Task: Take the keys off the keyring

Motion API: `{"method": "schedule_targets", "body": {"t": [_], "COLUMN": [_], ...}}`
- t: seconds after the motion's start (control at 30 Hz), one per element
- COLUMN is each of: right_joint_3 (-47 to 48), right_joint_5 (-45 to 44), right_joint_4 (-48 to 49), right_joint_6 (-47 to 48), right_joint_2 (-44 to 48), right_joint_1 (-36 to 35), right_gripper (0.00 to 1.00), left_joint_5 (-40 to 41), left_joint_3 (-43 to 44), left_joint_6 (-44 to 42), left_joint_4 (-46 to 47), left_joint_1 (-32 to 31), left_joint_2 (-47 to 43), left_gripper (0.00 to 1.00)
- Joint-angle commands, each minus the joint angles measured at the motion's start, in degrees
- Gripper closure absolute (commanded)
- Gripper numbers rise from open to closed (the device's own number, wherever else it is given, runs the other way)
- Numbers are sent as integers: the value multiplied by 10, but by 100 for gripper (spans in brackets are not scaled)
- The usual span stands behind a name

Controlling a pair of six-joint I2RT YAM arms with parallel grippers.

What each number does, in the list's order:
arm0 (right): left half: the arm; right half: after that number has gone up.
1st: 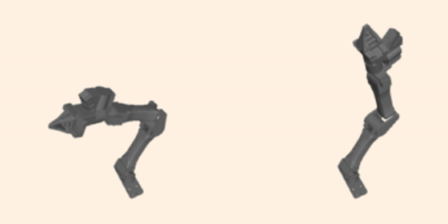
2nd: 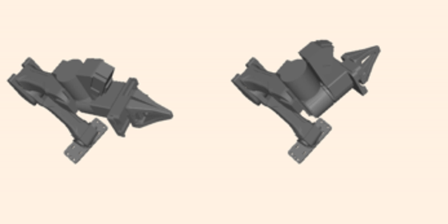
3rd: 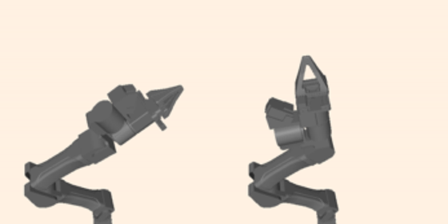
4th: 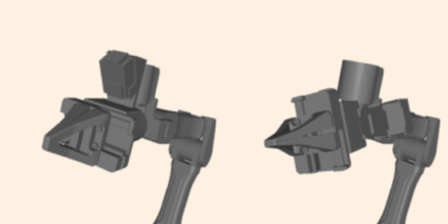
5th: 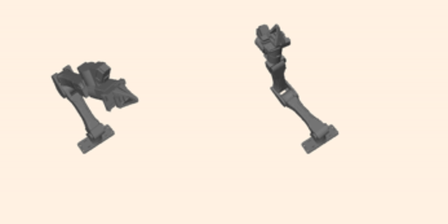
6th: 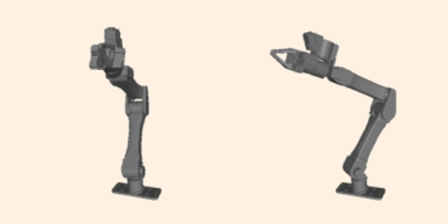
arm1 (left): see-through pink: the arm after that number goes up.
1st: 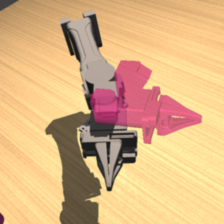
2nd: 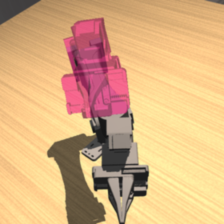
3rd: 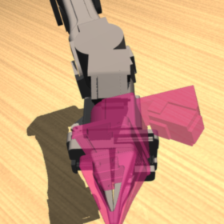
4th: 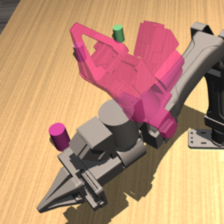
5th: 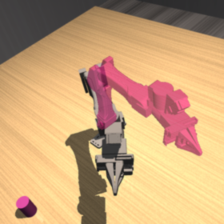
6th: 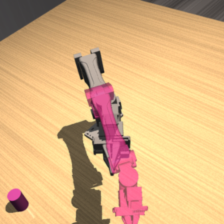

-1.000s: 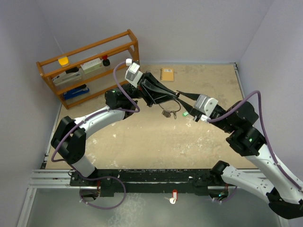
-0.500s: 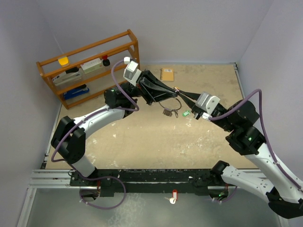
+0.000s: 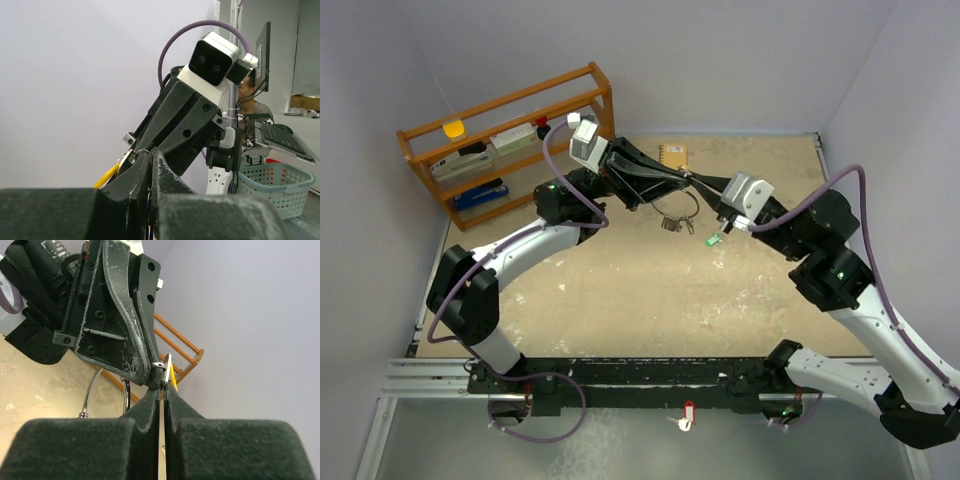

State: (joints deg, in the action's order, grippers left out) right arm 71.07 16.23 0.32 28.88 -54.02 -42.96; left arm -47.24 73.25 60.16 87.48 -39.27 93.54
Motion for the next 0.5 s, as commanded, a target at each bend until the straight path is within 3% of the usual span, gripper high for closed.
{"method": "schedule_targets", "body": {"t": [0.0, 0.47], "right_joint_3": [6, -81], "right_joint_5": [62, 58], "right_joint_4": [-117, -121], "right_joint_6": [1, -45], "right_joint_2": [-67, -35], "right_joint_1": [-9, -1], "right_gripper": [100, 100], "left_joint_5": [37, 40], "left_joint_3": [25, -24], "left_joint_6": [-23, -63], "left_joint_4": [113, 112], "left_joint_1": [-14, -14], "left_joint_2": [-27, -75], "left_gripper": [100, 100]}}
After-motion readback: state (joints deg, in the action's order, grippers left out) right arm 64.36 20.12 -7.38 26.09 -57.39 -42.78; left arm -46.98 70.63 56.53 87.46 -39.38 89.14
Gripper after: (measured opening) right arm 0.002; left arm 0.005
